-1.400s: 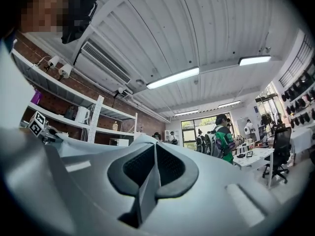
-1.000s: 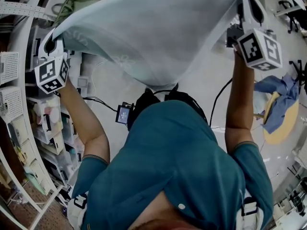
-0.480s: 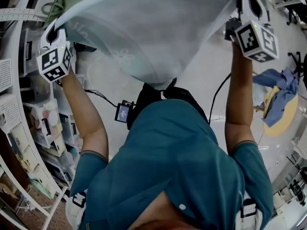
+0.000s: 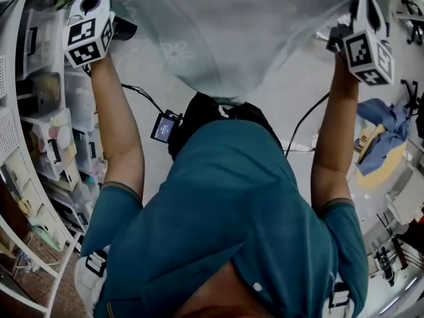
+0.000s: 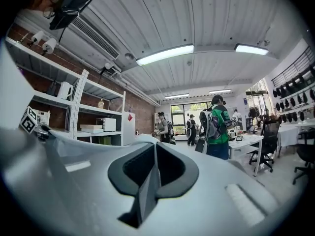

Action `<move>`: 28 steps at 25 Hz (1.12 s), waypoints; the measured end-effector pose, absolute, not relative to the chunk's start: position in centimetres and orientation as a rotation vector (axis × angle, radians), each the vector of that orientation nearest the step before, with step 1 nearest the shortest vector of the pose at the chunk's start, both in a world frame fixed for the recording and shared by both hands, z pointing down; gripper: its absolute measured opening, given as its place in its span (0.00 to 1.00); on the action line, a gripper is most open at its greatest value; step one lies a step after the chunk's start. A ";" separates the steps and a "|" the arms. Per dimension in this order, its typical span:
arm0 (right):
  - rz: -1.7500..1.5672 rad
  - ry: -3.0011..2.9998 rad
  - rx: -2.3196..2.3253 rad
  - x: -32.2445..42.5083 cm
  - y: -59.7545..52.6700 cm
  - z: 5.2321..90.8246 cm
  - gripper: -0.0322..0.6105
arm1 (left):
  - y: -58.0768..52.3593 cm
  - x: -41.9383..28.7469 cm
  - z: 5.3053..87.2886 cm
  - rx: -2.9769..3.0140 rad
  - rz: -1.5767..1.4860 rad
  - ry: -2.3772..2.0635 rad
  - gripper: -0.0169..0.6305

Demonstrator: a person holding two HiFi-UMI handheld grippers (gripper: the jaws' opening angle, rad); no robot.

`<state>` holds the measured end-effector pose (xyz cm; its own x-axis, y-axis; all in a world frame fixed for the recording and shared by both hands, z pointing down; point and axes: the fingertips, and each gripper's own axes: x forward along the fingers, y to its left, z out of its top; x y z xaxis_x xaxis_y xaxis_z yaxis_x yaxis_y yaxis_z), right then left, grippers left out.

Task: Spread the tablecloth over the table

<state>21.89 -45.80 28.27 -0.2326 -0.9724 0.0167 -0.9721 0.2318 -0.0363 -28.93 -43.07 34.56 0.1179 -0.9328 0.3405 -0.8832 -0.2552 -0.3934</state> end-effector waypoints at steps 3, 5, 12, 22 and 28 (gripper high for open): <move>-0.083 2.479 -1.976 21.3 -46.9 29.9 0.07 | -44.1 -29.5 36.2 -2.298 -0.837 1.855 0.04; -0.100 2.500 -1.994 20.9 -47.6 31.0 0.07 | -44.7 -29.7 37.4 -2.314 -0.851 1.860 0.04; -0.217 2.553 -2.060 20.5 -49.3 36.1 0.07 | -46.3 -30.2 42.2 -2.376 -0.928 1.875 0.04; -0.366 2.575 -2.172 19.6 -51.6 43.1 0.08 | -48.5 -31.2 49.2 -2.493 -1.024 1.903 0.04; -0.407 2.592 -2.206 19.0 -53.0 45.9 0.08 | -49.7 -31.6 53.0 -2.541 -1.104 1.916 0.05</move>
